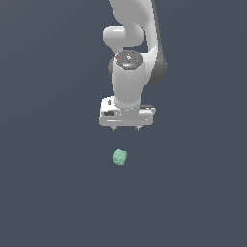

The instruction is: Pick up the object and move it to a goal position.

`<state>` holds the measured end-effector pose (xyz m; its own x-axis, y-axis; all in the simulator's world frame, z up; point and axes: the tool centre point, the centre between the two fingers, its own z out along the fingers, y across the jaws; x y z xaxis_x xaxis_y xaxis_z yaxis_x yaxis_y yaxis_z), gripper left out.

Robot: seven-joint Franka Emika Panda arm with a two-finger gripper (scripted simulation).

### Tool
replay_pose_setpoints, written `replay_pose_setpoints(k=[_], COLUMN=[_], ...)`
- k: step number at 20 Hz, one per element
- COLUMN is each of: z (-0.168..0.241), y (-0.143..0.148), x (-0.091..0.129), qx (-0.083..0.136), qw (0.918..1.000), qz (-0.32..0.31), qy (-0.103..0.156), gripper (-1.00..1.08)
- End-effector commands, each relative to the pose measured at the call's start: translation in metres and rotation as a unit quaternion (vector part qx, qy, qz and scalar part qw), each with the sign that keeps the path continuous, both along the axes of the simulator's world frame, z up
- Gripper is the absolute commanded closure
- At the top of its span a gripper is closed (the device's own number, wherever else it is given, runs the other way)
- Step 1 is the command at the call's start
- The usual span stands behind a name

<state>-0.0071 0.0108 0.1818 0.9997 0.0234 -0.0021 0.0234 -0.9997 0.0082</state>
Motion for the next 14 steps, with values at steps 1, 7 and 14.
replay_pose_setpoints(k=[1, 7, 14], z=[0.0, 0.013, 0.015], y=[0.0, 0.016, 0.019], x=[0.0, 0.01, 0.012], qx=[0.0, -0.005, -0.006], qw=[1.0, 0.9994, 0.9991], qz=[0.0, 0.03, 0.037], qy=[0.0, -0.017, -0.021], gripper=[-0.92, -0.92, -0.92])
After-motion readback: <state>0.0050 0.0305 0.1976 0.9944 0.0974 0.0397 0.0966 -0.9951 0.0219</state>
